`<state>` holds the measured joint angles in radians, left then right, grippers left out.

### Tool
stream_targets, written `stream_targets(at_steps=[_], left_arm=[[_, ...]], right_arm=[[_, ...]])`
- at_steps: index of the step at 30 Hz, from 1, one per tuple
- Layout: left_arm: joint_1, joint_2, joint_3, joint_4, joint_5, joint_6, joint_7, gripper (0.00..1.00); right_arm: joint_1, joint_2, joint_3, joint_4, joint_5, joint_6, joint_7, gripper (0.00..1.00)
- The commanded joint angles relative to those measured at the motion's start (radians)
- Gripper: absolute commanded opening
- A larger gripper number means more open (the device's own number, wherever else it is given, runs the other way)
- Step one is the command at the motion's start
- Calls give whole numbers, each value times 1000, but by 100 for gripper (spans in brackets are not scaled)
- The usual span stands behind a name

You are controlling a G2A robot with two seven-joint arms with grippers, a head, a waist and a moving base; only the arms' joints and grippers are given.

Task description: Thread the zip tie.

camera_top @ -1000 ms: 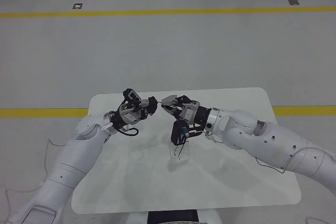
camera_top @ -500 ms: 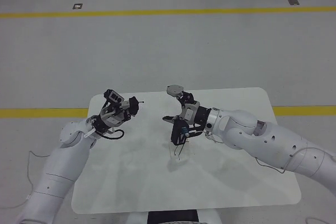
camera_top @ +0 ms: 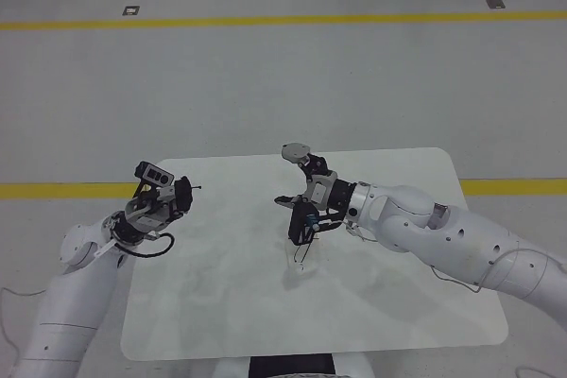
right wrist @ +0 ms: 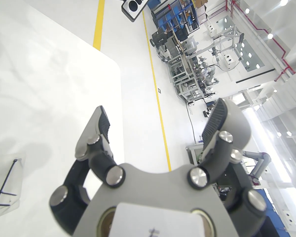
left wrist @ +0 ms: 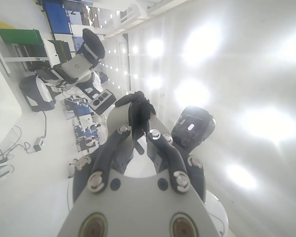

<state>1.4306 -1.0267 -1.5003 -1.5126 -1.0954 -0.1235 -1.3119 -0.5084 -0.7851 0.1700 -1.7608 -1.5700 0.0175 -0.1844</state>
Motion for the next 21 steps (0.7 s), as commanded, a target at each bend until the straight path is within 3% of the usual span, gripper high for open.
stream_targets(at_steps=[1, 5, 9, 13, 21], left_arm=[[0, 0, 0, 0, 0, 0, 0, 0], [-1, -1, 2, -14, 0, -11, 11, 0], [4, -5, -18, -30, -28, -110, -37, 0], [3, -4, -38, -24, -12, -143, -77, 0], [11, -1, -77, -42, -11, -215, -78, 0]], right_arm=[[0, 0, 0, 0, 0, 0, 0, 100], [0, 0, 0, 0, 0, 0, 0, 100], [0, 0, 0, 0, 0, 0, 0, 100], [0, 0, 0, 0, 0, 0, 0, 100], [0, 0, 0, 0, 0, 0, 0, 100]])
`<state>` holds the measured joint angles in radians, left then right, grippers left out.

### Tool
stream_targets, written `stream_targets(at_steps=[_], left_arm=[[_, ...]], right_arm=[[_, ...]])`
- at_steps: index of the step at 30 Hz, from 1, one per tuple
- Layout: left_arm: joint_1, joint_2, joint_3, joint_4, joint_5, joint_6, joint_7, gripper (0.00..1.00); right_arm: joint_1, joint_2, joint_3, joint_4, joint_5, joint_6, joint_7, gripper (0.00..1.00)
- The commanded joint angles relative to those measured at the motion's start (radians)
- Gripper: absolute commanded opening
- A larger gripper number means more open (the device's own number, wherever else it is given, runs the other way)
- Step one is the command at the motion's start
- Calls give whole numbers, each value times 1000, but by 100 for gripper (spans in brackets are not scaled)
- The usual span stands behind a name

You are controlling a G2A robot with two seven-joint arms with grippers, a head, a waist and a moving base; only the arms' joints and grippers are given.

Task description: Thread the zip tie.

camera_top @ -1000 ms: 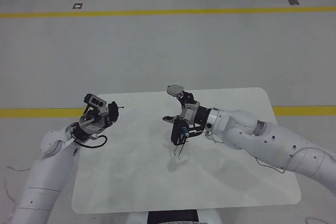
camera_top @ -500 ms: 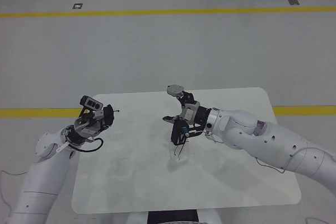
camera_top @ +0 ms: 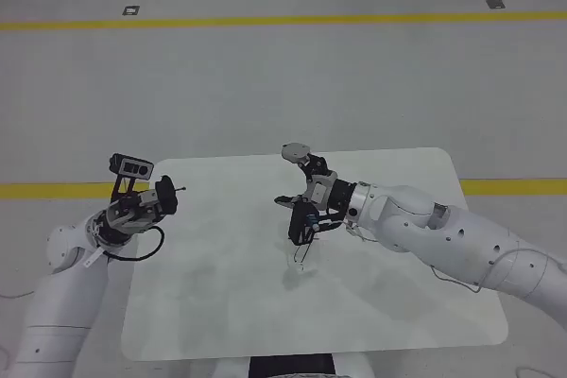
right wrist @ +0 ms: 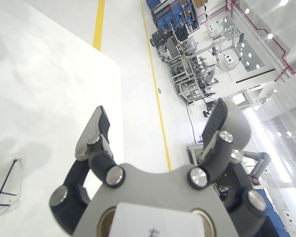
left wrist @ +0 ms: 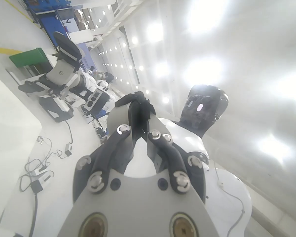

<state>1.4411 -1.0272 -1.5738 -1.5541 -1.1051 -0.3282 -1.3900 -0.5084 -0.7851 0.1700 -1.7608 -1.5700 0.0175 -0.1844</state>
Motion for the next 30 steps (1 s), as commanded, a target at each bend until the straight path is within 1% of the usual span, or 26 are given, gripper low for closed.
stream_targets(at_steps=[1, 4, 12, 15, 18, 21, 24, 28, 30], left_arm=[[0, 0, -6, 2, -1, -12, 0, 0], [-6, -2, -12, 18, 18, -12, 12, 0], [-7, -2, -12, 18, 21, -12, 13, 0], [-7, -2, -12, 18, 21, -12, 13, 0], [-7, -2, -12, 18, 21, -12, 13, 0], [-7, -2, -12, 18, 21, -12, 13, 0], [-7, -2, -12, 18, 21, -12, 13, 0], [-7, -2, -12, 18, 21, -12, 13, 0], [-7, -2, -12, 18, 21, -12, 13, 0]], right_arm=[[0, 0, 0, 0, 0, 0, 0, 100], [0, 0, 0, 0, 0, 0, 0, 100], [0, 0, 0, 0, 0, 0, 0, 100], [-23, -3, 21, 9, 5, -12, 11, 100], [-42, -7, 54, 31, 35, -37, 20, 100], [-59, -10, 88, 52, 70, -69, 18, 100], [-78, -13, 122, 78, 142, -120, 7, 100], [-102, -19, 169, 119, 267, -193, -7, 100], [-115, -23, 194, 142, 351, -240, -10, 100]])
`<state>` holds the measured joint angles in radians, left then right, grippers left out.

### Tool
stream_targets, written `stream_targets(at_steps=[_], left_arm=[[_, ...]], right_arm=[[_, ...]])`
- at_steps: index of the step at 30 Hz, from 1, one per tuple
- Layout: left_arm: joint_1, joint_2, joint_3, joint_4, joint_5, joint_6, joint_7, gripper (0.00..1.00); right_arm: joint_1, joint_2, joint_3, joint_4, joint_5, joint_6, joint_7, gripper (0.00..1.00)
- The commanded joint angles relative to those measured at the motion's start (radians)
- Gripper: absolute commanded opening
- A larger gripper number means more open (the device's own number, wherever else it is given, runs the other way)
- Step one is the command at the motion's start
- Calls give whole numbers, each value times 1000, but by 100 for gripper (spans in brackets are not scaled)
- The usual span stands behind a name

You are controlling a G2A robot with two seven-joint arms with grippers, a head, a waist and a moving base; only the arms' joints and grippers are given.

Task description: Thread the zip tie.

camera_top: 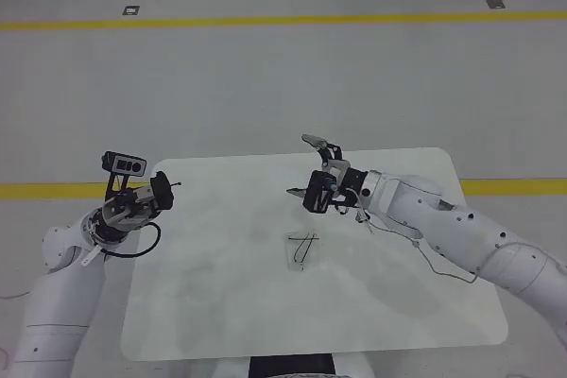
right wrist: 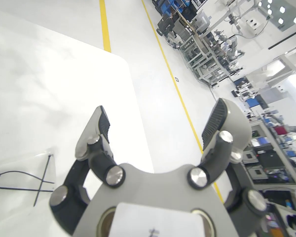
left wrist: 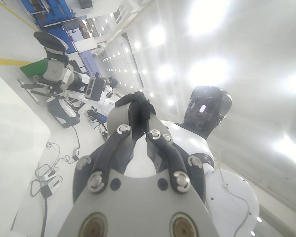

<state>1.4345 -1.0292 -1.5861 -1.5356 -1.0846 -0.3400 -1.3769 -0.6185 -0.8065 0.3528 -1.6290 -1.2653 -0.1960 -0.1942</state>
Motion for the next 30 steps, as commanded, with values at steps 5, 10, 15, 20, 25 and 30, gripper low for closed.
stream_targets(at_steps=[5, 10, 15, 20, 25, 30], left_arm=[[0, 0, 0, 0, 0, 0, 0, 0], [0, 0, 0, 0, 0, 0, 0, 0], [0, 0, 0, 0, 0, 0, 0, 0], [0, 0, 0, 0, 0, 0, 0, 0], [0, 0, 0, 0, 0, 0, 0, 0], [0, 0, 0, 0, 0, 0, 0, 0]], right_arm=[[-24, -6, 45, 47, 199, -144, 24, 100], [-24, -6, 45, 47, 199, -144, 24, 100], [-28, -7, 46, 43, 202, -144, 28, 100], [28, -6, -22, 2, 273, -144, 203, 100], [137, 1, -152, -37, 470, -144, 397, 100], [171, 2, -183, -68, 654, -144, 522, 100]])
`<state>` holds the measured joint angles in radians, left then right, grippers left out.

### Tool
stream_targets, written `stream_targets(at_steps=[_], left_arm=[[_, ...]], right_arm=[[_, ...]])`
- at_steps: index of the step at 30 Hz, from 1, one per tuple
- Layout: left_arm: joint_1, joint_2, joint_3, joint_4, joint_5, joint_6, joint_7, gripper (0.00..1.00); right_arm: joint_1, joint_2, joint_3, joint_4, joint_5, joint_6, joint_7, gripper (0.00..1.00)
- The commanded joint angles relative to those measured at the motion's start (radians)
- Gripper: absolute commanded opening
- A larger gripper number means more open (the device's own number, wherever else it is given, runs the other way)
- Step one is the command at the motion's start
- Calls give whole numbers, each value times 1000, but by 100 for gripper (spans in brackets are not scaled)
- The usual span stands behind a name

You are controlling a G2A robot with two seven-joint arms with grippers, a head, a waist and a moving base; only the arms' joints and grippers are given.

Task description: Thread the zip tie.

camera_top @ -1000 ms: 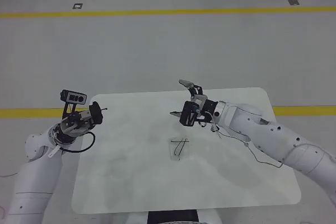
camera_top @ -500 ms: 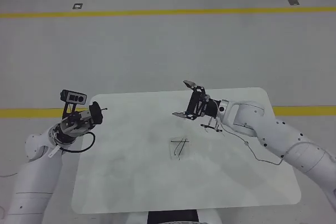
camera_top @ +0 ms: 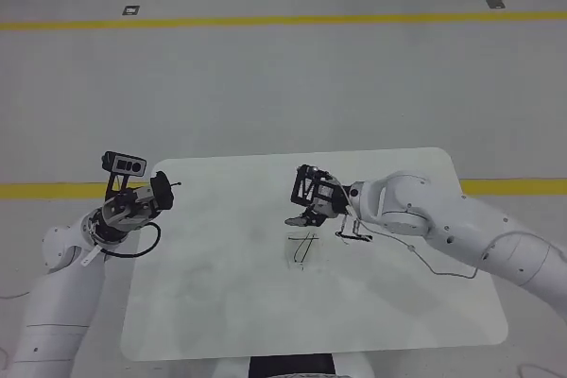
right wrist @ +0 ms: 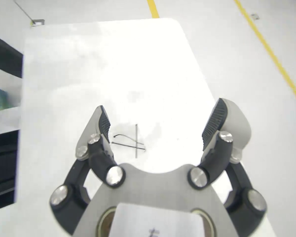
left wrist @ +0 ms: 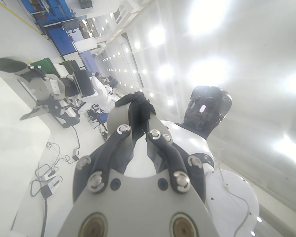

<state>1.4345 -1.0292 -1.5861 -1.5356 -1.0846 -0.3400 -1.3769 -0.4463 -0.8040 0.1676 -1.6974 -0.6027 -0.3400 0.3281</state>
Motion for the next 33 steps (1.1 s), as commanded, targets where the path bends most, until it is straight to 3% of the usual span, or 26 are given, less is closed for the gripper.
stream_targets(at_steps=[1, 10, 17, 24, 33], left_arm=[[0, 0, 0, 0, 0, 0, 0, 0], [0, 0, 0, 0, 0, 0, 0, 0], [0, 0, 0, 0, 0, 0, 0, 0], [0, 0, 0, 0, 0, 0, 0, 0], [0, 0, 0, 0, 0, 0, 0, 0]], right_arm=[[-1, 0, 2, 0, -8, 0, 0, 100], [-22, -2, 9, 12, 11, 14, -3, 100], [-65, -36, 36, 72, 187, 47, 185, 100], [-72, -88, 33, 136, 256, 99, 415, 100], [-78, -99, 41, 148, 290, 98, 435, 100]])
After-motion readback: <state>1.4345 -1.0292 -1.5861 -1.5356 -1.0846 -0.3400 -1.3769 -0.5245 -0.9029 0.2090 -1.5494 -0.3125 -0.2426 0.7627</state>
